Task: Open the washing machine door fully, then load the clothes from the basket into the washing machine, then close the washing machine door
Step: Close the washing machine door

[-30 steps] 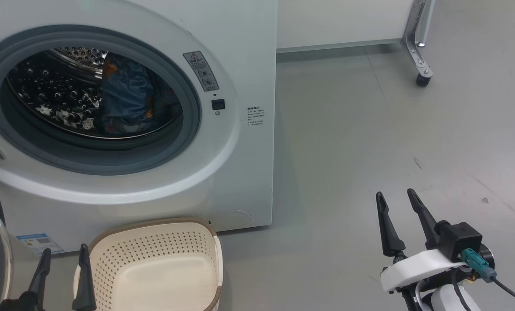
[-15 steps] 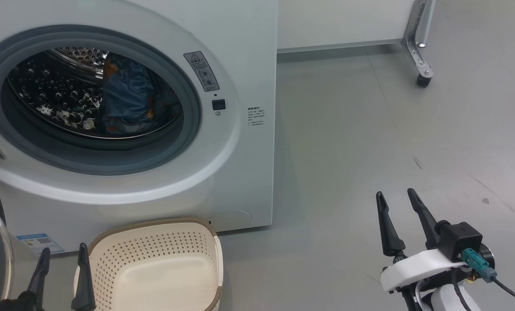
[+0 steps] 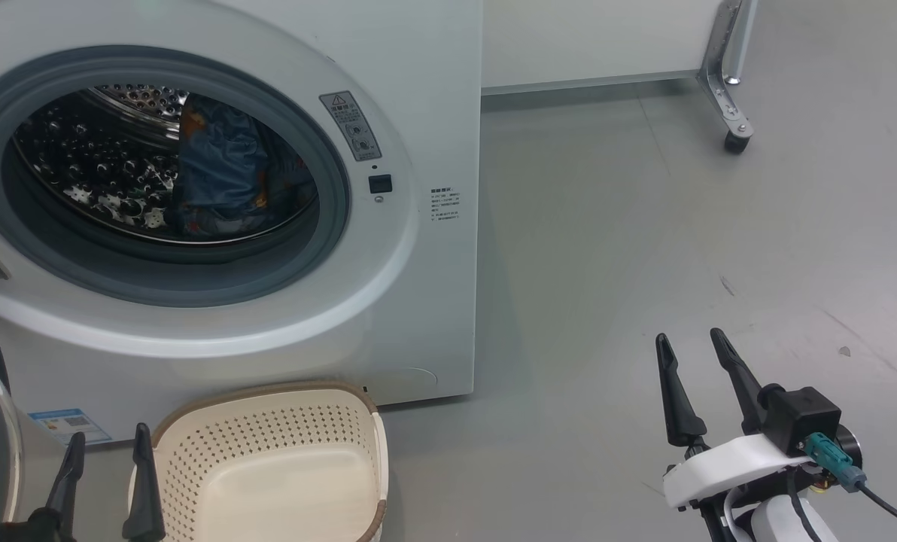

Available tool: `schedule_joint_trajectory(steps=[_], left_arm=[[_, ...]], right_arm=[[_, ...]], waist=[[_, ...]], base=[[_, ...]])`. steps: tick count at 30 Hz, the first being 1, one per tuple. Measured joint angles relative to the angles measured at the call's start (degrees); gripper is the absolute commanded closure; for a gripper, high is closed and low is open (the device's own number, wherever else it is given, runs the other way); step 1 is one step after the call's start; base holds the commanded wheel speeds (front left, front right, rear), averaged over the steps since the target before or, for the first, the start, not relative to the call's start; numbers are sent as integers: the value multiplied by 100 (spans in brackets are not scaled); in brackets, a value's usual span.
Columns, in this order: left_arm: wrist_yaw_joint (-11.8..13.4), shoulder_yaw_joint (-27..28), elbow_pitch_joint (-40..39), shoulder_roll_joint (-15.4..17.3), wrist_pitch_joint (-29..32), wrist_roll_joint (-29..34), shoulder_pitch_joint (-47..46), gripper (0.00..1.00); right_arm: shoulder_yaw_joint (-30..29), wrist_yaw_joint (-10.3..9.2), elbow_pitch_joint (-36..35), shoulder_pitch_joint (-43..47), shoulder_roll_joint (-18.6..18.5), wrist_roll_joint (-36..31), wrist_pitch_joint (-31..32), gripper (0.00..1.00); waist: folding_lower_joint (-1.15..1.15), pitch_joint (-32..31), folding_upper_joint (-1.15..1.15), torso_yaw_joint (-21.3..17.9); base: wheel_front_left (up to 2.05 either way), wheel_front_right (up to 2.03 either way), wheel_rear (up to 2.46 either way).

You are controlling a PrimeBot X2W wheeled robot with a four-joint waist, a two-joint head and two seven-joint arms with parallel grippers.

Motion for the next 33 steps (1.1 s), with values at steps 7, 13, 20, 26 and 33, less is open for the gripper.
schedule_joint_trajectory(steps=[7,13,20,26,33], left_arm=[[0,-3,-11,-2,0,18,0,0],[0,0,-19,-2,0,24,0,0],[0,-5,-23,-2,0,24,-1,0],[0,-7,-18,-3,0,23,-1,0],[4,18,-40,-4,0,-27,-1,0]], right_arm=[[-1,0,-8,0,3,1,0,0],[-15,0,-14,1,4,1,0,0],[-23,0,-20,1,9,1,0,0],[-25,0,-20,2,9,1,0,0],[-34,0,-23,5,11,1,0,0]], waist=[[0,11,0,-3],[0,19,0,0],[0,29,0,18],[0,17,0,43],[0,-6,0,76]], base=[[-27,27,0],[-53,53,0],[-80,80,0],[-107,107,0],[-114,114,0]])
